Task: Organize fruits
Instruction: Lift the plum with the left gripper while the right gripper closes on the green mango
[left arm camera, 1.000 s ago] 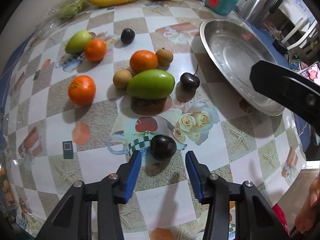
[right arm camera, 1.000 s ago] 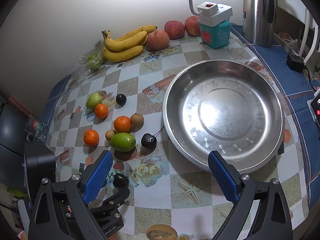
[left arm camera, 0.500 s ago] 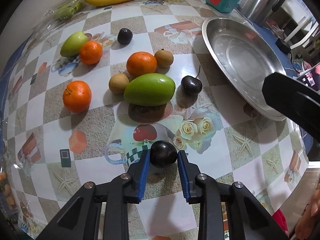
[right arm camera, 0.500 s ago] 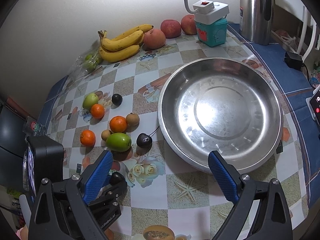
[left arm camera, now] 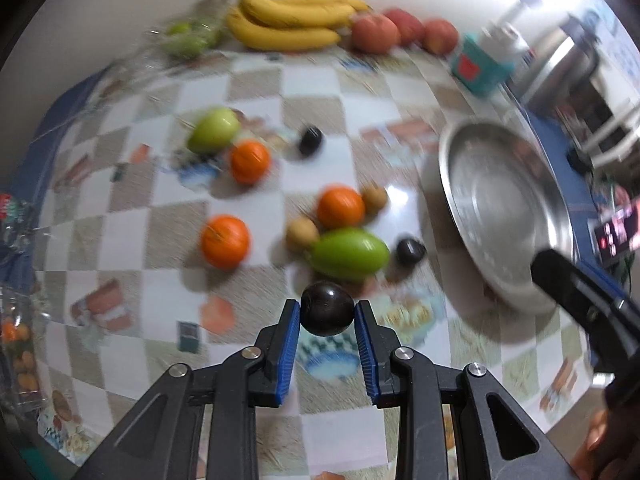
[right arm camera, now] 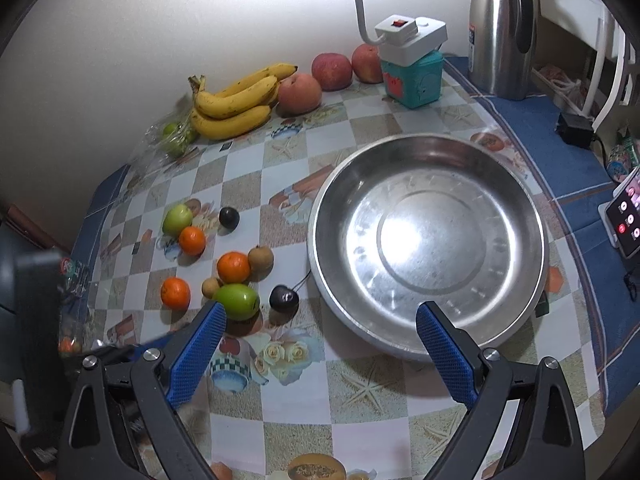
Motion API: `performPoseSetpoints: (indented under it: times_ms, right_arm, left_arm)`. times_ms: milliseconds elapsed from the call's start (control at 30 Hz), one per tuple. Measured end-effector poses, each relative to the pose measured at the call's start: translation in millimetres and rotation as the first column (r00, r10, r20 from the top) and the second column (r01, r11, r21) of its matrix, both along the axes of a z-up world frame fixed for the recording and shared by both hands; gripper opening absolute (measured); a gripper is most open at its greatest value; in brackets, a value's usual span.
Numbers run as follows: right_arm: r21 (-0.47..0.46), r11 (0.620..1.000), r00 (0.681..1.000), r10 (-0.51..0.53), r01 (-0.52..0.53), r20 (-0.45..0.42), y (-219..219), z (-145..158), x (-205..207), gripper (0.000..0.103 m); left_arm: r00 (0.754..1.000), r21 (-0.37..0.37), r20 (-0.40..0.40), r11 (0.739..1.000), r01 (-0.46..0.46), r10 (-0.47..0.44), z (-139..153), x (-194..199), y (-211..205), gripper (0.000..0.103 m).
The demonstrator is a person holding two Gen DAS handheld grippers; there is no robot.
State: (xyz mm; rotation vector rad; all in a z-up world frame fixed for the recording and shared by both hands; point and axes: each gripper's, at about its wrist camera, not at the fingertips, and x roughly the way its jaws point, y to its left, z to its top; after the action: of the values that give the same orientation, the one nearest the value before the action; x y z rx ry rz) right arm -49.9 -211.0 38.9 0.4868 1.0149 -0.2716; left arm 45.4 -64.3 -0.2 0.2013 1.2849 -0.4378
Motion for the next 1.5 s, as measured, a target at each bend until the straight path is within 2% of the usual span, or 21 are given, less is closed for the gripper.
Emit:
performPoseSetpoints:
  times_ms: [233,367,533,700,833,1067,1500]
  right_arm:
    - [-0.029,1.0,1.0,0.006,-0.006,-0.025,8,7,22,0.096]
    - [-0.015,0.999,0.998,0.032,-0.033,-0.06,22,0,39,0.09]
    - [0.004,0.998,0.992,0.062,-0.062,-0.107,39,-15,58,0.089]
    - [0.025,0.993,0.981,0.118,-0.116,-0.154,61,-32,78,0.083]
    - [0.028,0.989,0.969,0.15,-0.147,-0.196,75,-45,90,0.082]
    - [0.016,0.985,0.952,0.168,-0.17,-0.257,85,-62,99,0.082]
    - [0.025,0.982,0.938,0.187,-0.188,-0.293,92,-77,113,0.082]
  left_arm:
    - [0.986,-0.027,0.032,0.987,-0.161,0.162,17,32,33,0.03]
    - [0.973,-0.033,0.021,0.973,-0.229,0.23,16,47,44,0.03]
    - [0.953,-0.038,0.009,0.953,-0.301,0.302,14,66,61,0.03]
    - [0.945,-0.01,0.006,0.945,-0.326,0.326,5,72,71,0.03]
    - [0.938,0.013,0.013,0.938,-0.347,0.347,1,75,79,0.03]
    - [0.932,-0.018,0.007,0.932,-0.363,0.363,3,77,88,0.03]
    - [0.929,0.0,0.024,0.929,-0.37,0.37,3,77,89,0.03]
